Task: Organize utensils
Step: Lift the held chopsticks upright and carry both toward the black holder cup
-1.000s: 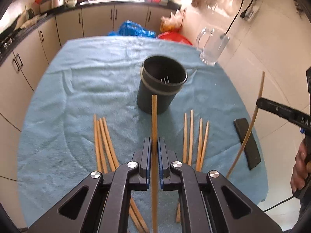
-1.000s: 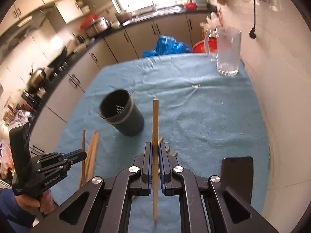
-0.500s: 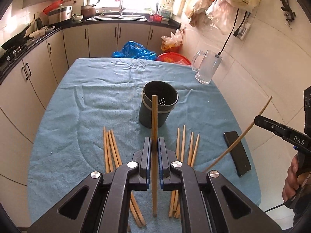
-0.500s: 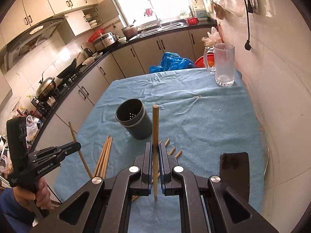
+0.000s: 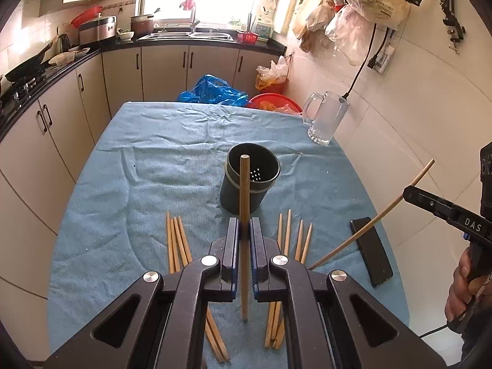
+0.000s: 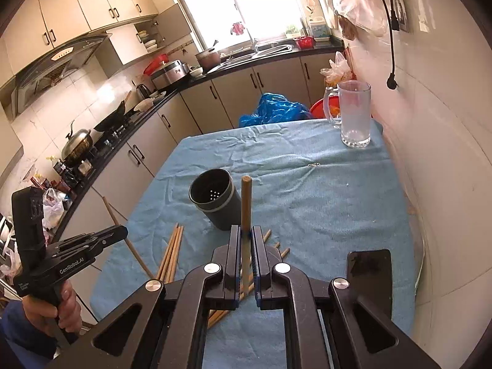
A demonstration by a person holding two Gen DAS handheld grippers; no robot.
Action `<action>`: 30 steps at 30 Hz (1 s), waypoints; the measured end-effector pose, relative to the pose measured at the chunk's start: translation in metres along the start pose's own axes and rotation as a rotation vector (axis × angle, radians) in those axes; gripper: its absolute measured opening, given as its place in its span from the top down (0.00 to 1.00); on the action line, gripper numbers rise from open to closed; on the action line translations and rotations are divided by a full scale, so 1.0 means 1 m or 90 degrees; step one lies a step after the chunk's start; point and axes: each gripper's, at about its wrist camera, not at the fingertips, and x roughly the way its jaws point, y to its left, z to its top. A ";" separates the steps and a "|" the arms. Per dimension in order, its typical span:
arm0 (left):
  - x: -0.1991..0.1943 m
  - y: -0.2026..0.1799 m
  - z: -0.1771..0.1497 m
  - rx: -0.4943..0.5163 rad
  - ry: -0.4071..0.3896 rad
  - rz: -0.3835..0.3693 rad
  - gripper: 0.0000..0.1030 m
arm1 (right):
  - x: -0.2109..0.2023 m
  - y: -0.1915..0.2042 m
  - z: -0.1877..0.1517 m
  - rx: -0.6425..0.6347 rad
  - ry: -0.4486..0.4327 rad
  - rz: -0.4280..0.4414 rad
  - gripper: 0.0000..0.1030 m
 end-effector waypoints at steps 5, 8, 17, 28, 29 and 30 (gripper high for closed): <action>-0.006 0.001 0.008 0.000 -0.012 0.001 0.94 | -0.001 -0.001 0.006 0.006 -0.004 0.007 0.93; -0.011 0.003 0.015 0.000 -0.022 0.002 0.94 | -0.003 0.001 0.011 0.006 -0.010 0.012 0.93; -0.034 0.007 0.049 0.009 -0.064 0.002 0.94 | -0.005 0.012 0.035 0.003 -0.031 0.031 0.93; -0.062 0.012 0.112 0.016 -0.113 -0.021 0.94 | 0.000 0.031 0.088 0.002 -0.064 0.049 0.93; -0.064 0.011 0.120 0.017 -0.117 -0.026 0.94 | 0.001 0.032 0.092 0.004 -0.065 0.053 0.93; -0.065 0.011 0.126 0.017 -0.120 -0.029 0.94 | 0.003 0.033 0.098 0.008 -0.067 0.055 0.93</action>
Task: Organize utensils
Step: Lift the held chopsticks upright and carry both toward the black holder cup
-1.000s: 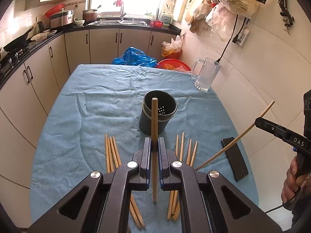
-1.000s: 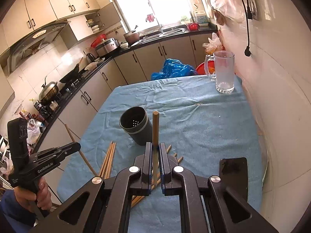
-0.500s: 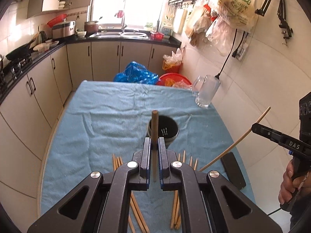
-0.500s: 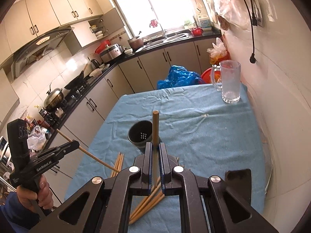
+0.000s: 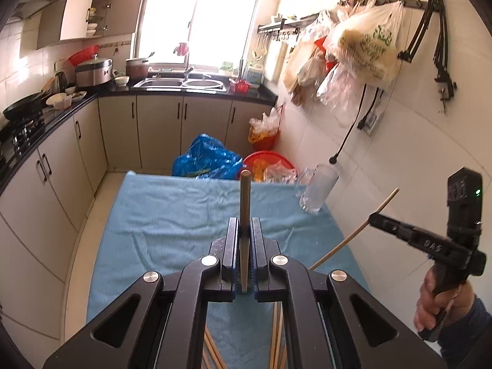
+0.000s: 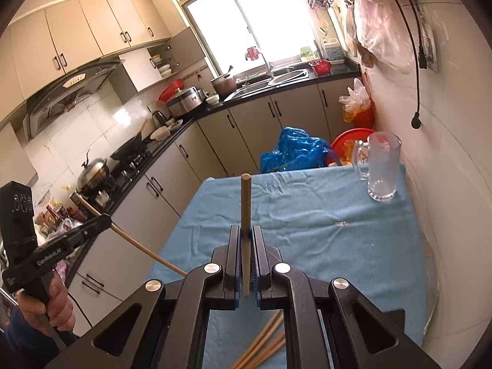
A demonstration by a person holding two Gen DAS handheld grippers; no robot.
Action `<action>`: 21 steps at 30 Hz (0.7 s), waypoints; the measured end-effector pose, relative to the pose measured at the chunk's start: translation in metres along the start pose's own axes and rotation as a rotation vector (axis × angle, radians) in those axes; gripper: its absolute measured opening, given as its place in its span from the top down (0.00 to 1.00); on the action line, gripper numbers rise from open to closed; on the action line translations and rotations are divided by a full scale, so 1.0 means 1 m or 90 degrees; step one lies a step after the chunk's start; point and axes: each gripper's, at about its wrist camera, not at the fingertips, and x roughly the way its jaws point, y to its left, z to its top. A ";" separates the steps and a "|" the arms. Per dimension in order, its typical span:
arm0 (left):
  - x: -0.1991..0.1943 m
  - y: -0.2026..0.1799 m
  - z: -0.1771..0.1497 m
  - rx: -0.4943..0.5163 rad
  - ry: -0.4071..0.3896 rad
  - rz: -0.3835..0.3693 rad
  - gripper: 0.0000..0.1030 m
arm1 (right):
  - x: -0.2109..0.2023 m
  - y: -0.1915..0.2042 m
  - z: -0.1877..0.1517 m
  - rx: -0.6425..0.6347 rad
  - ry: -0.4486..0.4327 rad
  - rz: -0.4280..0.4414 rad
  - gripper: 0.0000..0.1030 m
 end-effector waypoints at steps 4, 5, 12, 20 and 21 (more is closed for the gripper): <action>0.011 -0.002 0.019 0.005 0.001 -0.015 0.94 | 0.010 0.001 0.015 0.007 -0.005 0.002 0.93; 0.016 -0.003 0.021 0.006 0.003 -0.016 0.94 | 0.013 0.001 0.019 0.010 -0.006 0.002 0.93; 0.059 0.005 0.021 -0.020 0.046 -0.032 0.94 | 0.046 -0.005 0.029 0.036 0.009 -0.013 0.93; 0.105 0.020 -0.002 -0.048 0.114 -0.041 0.94 | 0.091 -0.016 0.013 0.065 0.072 -0.024 0.93; 0.109 0.021 -0.004 -0.052 0.119 -0.040 0.94 | 0.097 -0.018 0.010 0.069 0.080 -0.025 0.93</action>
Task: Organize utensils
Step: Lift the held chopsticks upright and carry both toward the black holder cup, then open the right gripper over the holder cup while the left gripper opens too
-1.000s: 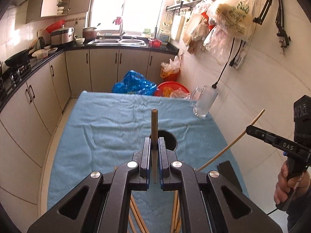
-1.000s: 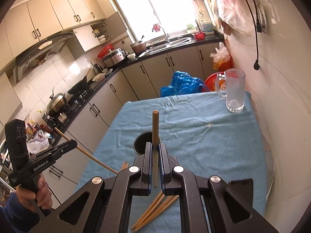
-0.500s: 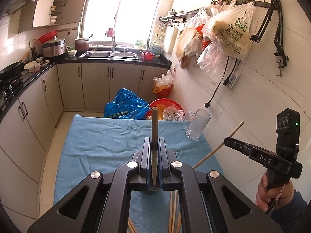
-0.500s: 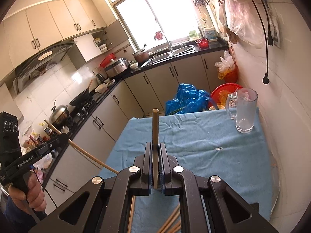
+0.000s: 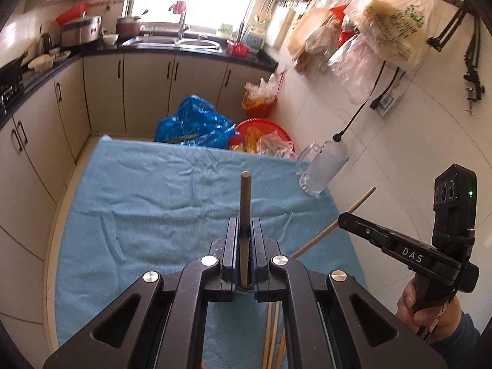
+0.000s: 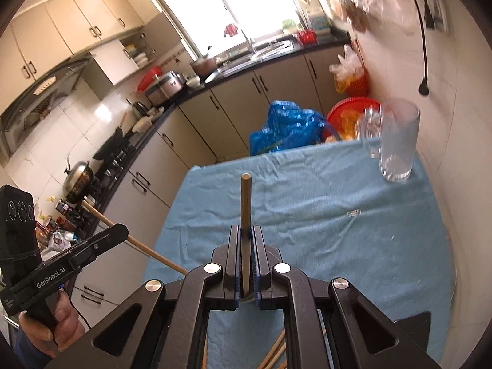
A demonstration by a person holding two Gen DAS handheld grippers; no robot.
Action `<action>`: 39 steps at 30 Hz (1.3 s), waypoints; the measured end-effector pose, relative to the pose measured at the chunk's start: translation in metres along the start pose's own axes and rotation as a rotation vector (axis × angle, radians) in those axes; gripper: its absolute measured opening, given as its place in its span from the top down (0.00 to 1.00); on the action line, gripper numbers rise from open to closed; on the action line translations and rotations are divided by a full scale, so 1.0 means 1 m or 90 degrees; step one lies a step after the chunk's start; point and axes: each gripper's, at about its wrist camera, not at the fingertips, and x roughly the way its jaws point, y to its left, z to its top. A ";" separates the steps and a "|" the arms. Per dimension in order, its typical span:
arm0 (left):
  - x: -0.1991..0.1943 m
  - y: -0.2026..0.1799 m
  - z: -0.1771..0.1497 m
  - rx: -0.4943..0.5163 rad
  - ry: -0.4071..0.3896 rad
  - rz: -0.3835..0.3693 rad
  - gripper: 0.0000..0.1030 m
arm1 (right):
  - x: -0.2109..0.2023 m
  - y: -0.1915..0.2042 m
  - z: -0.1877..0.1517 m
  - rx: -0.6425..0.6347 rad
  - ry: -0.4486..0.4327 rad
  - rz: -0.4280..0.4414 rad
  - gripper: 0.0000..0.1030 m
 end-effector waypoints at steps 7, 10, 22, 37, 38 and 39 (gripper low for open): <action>0.025 0.014 -0.006 -0.009 0.033 0.005 0.94 | 0.039 -0.013 -0.009 0.029 0.050 -0.010 0.93; 0.033 0.020 -0.005 -0.012 0.043 0.007 0.94 | 0.048 -0.015 -0.011 0.033 0.060 -0.016 0.93; 0.051 0.025 0.010 -0.006 0.045 0.026 0.89 | 0.062 -0.018 -0.002 0.041 0.056 -0.040 0.86; 0.017 0.021 0.029 0.011 -0.023 0.044 0.58 | 0.021 -0.013 0.003 0.045 0.004 -0.028 0.64; 0.011 0.020 0.027 0.016 -0.032 0.047 0.57 | 0.018 -0.015 0.002 0.046 0.003 -0.028 0.63; 0.005 0.019 0.024 0.020 -0.040 0.051 0.55 | 0.014 -0.016 -0.001 0.047 0.001 -0.028 0.63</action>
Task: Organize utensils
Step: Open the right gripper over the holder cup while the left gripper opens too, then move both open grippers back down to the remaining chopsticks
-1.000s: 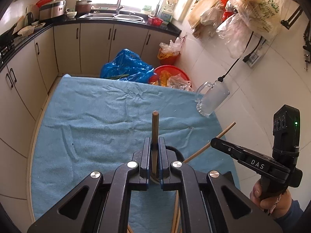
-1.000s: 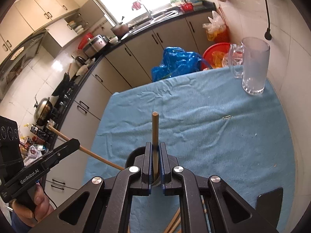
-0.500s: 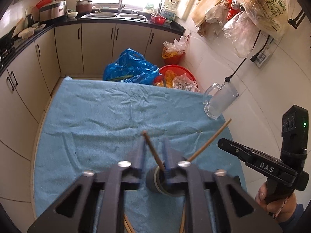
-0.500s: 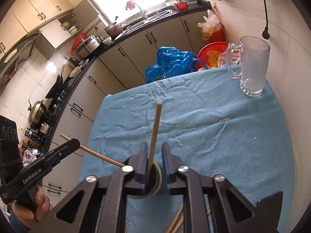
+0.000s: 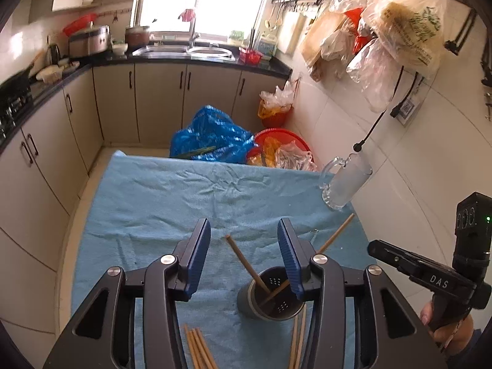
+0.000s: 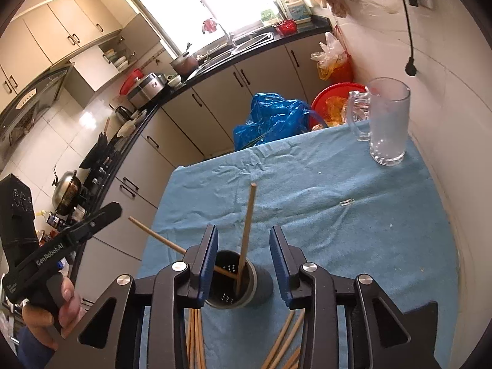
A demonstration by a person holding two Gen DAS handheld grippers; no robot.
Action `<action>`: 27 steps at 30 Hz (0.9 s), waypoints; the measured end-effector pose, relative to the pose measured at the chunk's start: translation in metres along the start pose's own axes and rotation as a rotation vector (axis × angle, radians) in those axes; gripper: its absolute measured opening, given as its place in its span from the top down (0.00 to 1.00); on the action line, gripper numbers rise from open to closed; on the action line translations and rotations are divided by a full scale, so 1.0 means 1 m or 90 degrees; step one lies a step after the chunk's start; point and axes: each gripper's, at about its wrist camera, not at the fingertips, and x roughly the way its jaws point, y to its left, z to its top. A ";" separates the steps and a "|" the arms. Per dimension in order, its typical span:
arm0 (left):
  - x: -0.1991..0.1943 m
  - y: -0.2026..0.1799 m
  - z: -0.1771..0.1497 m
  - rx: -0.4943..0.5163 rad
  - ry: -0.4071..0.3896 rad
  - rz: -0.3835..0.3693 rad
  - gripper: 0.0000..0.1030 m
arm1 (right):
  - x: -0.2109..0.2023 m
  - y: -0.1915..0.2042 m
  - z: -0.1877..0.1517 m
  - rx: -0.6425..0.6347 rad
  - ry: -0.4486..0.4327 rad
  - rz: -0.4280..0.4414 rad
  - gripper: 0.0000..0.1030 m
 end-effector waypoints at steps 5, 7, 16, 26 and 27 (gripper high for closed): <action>-0.028 0.005 -0.017 -0.009 -0.024 0.012 0.51 | -0.018 -0.009 -0.018 -0.003 -0.001 -0.006 0.58; -0.037 0.009 -0.026 -0.020 -0.027 0.016 0.50 | -0.022 -0.012 -0.026 -0.002 0.005 -0.008 0.57; -0.058 0.031 -0.093 -0.063 0.004 0.052 0.45 | -0.018 -0.027 -0.090 0.015 0.076 -0.010 0.52; -0.045 0.040 -0.208 -0.144 0.108 0.070 0.45 | -0.009 -0.062 -0.171 0.074 0.154 -0.035 0.52; -0.041 0.037 -0.220 -0.148 0.126 0.069 0.45 | -0.008 -0.065 -0.176 0.075 0.164 -0.037 0.53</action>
